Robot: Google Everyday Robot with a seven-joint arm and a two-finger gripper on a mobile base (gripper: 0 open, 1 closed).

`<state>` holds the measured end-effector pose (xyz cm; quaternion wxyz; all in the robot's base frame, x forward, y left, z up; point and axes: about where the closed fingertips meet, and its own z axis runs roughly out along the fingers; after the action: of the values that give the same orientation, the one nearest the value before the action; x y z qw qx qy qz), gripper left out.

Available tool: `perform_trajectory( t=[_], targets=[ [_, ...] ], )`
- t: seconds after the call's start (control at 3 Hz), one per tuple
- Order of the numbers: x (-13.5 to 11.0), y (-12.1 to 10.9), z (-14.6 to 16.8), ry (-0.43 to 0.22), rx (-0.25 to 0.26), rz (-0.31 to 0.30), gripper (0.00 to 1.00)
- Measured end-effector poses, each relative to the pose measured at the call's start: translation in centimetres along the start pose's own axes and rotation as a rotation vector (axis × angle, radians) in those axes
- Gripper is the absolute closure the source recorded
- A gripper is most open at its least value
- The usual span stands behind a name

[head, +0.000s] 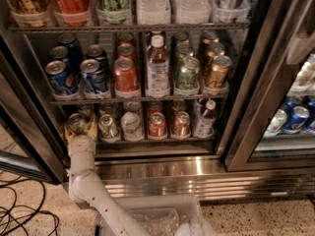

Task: Pick 7up can from bottom shelf of fridge

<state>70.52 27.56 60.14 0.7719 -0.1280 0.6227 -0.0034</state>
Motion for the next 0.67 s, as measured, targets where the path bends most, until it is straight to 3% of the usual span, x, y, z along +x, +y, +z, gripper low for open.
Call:
perform_trajectory(
  t=[0.67],
  targets=[
    [0.75, -0.16, -0.09, 0.009, 0.015, -0.009, 0.72]
  ],
)
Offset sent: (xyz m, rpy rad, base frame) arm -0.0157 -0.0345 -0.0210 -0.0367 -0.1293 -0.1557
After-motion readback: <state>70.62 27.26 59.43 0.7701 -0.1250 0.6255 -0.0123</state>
